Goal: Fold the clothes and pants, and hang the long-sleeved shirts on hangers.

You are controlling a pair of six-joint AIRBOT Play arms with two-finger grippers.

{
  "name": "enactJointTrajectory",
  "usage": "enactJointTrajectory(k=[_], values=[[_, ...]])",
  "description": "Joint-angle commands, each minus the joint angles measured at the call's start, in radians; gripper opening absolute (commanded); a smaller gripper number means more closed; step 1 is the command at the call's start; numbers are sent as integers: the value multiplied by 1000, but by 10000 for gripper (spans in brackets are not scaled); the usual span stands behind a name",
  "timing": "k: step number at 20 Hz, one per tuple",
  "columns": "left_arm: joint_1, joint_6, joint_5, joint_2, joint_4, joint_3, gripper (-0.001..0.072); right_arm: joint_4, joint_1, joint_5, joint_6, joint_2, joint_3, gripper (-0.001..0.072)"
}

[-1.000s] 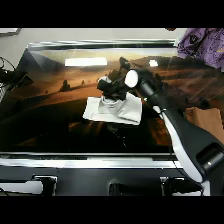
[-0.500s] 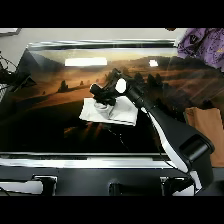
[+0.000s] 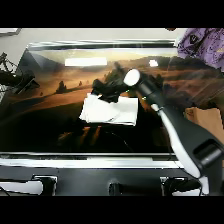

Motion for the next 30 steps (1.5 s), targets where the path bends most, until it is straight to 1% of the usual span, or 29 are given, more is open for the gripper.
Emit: enactJointTrajectory(k=[1,3,4,5,6,8,11,14,16,20,23,25,27,29,30], values=[[-1,-1,11,0,0,-3,15,-30,-169,220,-156,115,1,437],[0,0,13,0,0,-3,15,-188,-311,383,-249,181,0,450],[1,0,13,0,0,-3,16,-275,-383,442,-293,203,-5,478],[2,0,13,0,0,-3,16,-304,-455,465,-331,216,-24,479],[3,0,13,0,0,-3,15,-267,-538,462,-362,221,-67,479],[7,0,17,0,0,-3,15,-123,-668,410,-422,216,-192,479],[7,3,19,0,0,-3,16,63,-742,273,-553,201,-426,480],[7,3,19,0,0,-3,16,214,-718,182,-697,135,-605,480],[7,4,19,0,0,-3,16,288,-686,129,-771,76,-662,479],[6,11,19,0,0,-3,16,403,-604,30,-861,-27,-667,478],[6,11,19,0,0,-3,16,464,-562,-23,-882,-63,-667,469],[6,15,19,0,0,-3,16,480,-504,-74,-885,-85,-667,397],[6,15,19,0,0,-3,16,483,-475,-93,-885,-85,-666,290],[5,39,19,0,0,-3,16,483,-462,-101,-885,-85,-666,186],[5,41,18,0,0,-3,16,489,-463,-99,-890,-84,-666,40]])
